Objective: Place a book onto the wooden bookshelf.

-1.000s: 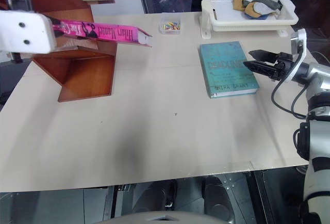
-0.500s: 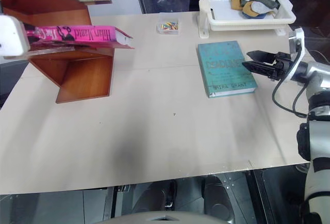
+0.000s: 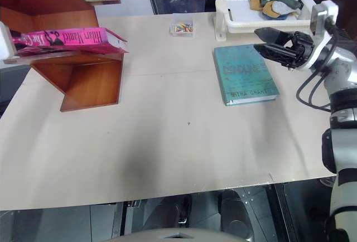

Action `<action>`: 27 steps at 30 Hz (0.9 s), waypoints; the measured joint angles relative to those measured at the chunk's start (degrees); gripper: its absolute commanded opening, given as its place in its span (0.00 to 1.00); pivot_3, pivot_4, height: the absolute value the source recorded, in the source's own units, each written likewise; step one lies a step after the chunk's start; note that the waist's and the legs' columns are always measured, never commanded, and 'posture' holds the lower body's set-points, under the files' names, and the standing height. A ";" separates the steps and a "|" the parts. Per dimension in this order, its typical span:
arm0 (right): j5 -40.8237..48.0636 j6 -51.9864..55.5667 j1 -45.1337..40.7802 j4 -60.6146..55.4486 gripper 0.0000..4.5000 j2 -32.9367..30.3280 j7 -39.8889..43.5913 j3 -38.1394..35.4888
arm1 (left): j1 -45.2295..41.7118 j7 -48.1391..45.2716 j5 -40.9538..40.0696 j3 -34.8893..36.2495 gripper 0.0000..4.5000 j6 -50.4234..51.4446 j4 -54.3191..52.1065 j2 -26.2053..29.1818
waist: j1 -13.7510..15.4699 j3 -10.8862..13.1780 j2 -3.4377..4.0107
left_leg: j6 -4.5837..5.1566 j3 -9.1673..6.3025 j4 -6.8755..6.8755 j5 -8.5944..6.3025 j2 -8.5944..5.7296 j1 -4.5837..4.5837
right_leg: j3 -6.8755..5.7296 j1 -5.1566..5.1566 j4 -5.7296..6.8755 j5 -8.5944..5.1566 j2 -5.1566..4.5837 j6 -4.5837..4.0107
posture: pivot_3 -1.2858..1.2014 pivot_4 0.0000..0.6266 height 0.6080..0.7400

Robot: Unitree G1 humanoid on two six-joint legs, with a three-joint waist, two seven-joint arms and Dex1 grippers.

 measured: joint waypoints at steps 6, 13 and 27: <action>2.58 1.28 0.00 -1.39 0.87 -0.34 0.00 1.39 | 1.54 0.46 -0.12 0.76 0.06 -0.63 0.83 0.24 | -0.13 0.01 0.01 | 0.00 0.01 -0.01 0.00 0.01 0.01 | 0.02 -0.02 0.04 0.00 0.01 0.00 | 0.52 0.24 1.00; 3.73 1.53 -0.51 -1.51 0.87 -0.32 0.00 2.09 | 4.27 2.37 -0.20 2.53 0.06 -3.68 2.75 0.07 | -0.20 0.02 0.03 | 0.00 0.07 -0.05 0.00 0.02 0.01 | 0.07 -0.09 0.06 0.00 0.00 0.00 | 0.52 0.24 1.00; 6.02 2.64 -1.40 -2.75 0.87 -0.11 0.00 2.09 | 9.74 3.59 -0.50 5.89 0.60 -4.24 6.30 -0.55 | -1.01 0.04 0.06 | 0.01 0.13 -0.09 -0.01 0.06 0.01 | 0.11 -0.13 0.06 0.00 0.01 0.00 | 0.52 0.24 1.00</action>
